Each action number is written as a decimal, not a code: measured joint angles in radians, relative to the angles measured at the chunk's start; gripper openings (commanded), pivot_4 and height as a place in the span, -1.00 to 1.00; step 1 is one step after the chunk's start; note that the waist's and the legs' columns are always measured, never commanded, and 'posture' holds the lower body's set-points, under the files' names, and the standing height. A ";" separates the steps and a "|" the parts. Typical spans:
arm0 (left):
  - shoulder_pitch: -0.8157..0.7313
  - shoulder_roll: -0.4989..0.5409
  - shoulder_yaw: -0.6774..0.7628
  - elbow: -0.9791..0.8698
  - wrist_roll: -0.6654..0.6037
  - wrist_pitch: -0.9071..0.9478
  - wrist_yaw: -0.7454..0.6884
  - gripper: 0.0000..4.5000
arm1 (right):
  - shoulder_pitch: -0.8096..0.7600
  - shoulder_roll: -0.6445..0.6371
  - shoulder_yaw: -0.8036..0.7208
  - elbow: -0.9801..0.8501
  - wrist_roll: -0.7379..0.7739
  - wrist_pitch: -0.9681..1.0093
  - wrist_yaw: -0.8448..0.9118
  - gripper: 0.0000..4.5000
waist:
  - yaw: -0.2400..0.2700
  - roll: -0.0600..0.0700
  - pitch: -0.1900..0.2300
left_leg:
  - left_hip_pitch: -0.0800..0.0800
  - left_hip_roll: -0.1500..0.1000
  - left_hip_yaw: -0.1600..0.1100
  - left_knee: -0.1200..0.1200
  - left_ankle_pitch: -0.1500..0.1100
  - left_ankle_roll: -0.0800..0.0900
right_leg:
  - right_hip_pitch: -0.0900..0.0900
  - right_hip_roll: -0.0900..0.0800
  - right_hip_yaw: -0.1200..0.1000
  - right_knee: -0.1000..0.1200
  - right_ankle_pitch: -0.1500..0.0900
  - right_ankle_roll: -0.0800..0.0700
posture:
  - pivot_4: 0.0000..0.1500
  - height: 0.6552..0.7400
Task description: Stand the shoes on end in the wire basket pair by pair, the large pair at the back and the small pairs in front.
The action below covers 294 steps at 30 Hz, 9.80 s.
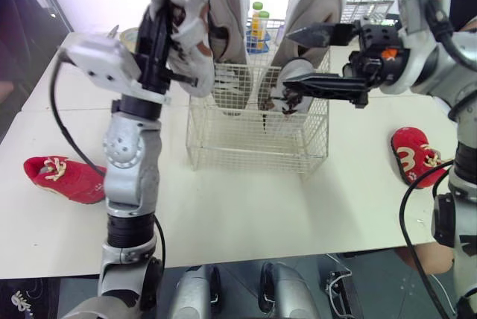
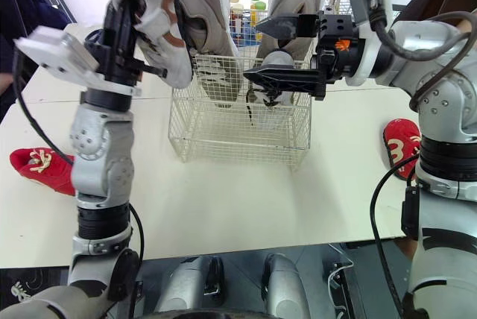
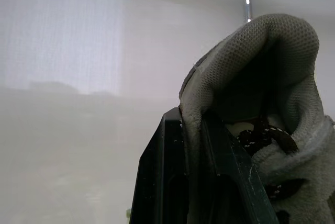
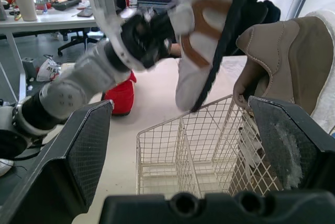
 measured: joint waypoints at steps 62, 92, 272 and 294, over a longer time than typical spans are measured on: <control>0.232 -0.077 -0.119 0.264 0.089 -0.355 -0.034 0.78 | 0.043 -0.017 -0.017 -0.060 0.006 -0.016 -0.028 1.00 | -0.038 0.031 -0.020 | 0.008 0.001 0.001 -0.002 -0.009 0.014 | 0.007 -0.002 -0.001 -0.006 0.000 -0.001 | 1.00 1.00; 0.354 0.279 0.053 -0.266 -0.418 0.511 -0.184 0.78 | 0.029 0.019 0.028 -0.002 -0.041 -0.076 0.029 1.00 | -0.024 0.026 -0.016 | 0.003 -0.001 0.001 0.002 -0.010 0.014 | 0.006 -0.004 -0.001 -0.007 0.000 -0.001 | 1.00 1.00; -0.169 0.204 0.234 0.043 -1.430 0.933 -0.157 -0.86 | -0.106 0.442 -0.310 0.160 0.604 0.217 -0.771 0.97 | -0.026 0.018 -0.005 | 0.009 -0.001 0.000 -0.010 0.002 -0.003 | 0.007 0.002 0.001 -0.007 0.000 0.000 | 1.00 1.00; -0.129 0.169 0.209 0.062 -1.410 0.910 -0.148 -0.86 | -0.106 0.447 -0.213 0.140 0.612 0.161 -0.744 0.97 | -0.026 0.018 -0.005 | 0.009 -0.001 0.000 -0.010 0.002 -0.003 | 0.007 0.002 0.001 -0.007 0.000 0.000 | 1.00 1.00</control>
